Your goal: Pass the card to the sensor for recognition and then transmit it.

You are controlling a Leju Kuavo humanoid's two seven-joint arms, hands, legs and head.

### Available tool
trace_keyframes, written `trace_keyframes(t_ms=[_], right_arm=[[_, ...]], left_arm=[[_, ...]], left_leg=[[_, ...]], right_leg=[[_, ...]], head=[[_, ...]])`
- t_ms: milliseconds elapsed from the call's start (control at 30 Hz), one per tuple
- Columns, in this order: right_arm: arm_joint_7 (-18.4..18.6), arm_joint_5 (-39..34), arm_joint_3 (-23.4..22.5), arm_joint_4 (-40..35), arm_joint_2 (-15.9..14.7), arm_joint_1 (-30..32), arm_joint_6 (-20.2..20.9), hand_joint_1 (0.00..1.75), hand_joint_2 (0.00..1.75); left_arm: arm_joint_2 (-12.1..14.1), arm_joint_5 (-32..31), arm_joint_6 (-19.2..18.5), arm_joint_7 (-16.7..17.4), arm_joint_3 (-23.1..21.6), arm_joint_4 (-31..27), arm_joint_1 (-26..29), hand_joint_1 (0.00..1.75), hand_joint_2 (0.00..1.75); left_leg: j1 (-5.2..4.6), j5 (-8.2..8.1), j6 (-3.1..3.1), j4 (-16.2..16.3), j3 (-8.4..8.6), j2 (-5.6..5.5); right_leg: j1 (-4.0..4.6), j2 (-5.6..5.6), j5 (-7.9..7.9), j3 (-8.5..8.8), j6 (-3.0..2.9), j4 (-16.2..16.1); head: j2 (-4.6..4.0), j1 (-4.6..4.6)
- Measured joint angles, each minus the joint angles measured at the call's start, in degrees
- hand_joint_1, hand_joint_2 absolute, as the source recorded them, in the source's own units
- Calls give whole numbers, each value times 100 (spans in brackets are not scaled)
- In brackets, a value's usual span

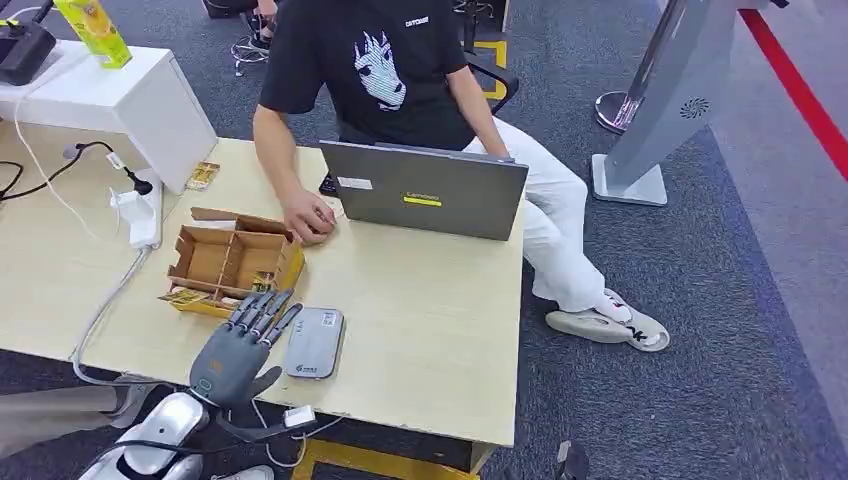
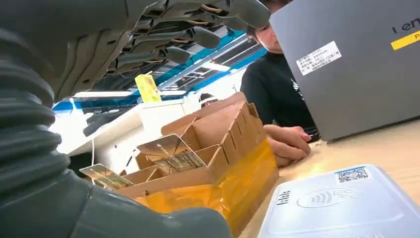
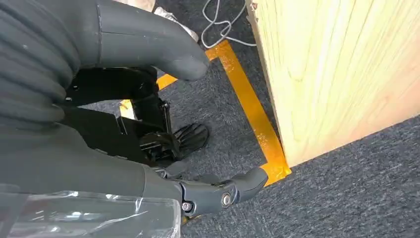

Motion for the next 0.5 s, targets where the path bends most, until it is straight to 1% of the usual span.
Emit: trace_keyframes(t_ms=[67, 133, 167, 200, 300, 400, 500], right_arm=[[0, 0, 0, 0, 0, 1, -2, 0, 175], [-11, -7, 2, 0, 0, 2, -2, 0, 175], [-15, -4, 2, 0, 0, 4, -2, 0, 175], [-15, -4, 2, 0, -7, 13, -2, 0, 175], [-13, 7, 9, 0, -9, 15, -2, 0, 175], [-11, 22, 37, 0, -9, 15, -2, 0, 175], [-4, 35, 48, 0, -9, 15, -2, 0, 175]], left_arm=[[2, -2, 2, 2, 7, -13, 0, 0, 175], [33, -85, 37, 123, 66, -42, 59, 0, 175], [55, -109, 55, 129, 118, -68, 95, 0, 175], [107, -138, 109, 92, 262, -76, 146, 0, 175], [192, -136, 166, -22, 490, -74, 169, 0, 175], [221, -149, 173, -144, 697, -50, 137, 0, 175], [227, -179, 160, -203, 809, 24, 51, 0, 175]], left_leg=[[0, 0, 0, 0, 0, 0], [0, -1, 0, 0, 0, 2], [1, -1, 0, 0, 0, 4], [1, -1, 0, 0, -1, 6], [2, 0, -1, 0, -1, -1], [3, 0, -1, -1, 0, -1], [2, 0, -1, -1, 0, 0]], right_leg=[[0, 0, 0, 0, 0, 0], [1, 4, 0, 0, 0, 0], [1, 7, 0, -1, 0, 0], [1, 6, 0, -4, 0, 0], [1, 0, -1, -13, -1, 0], [1, 0, -2, -12, -2, 0], [1, 0, -1, -11, -1, 0]], head=[[0, 0], [0, 0], [0, 0], [0, -2], [0, 0], [0, 2], [0, 0]])
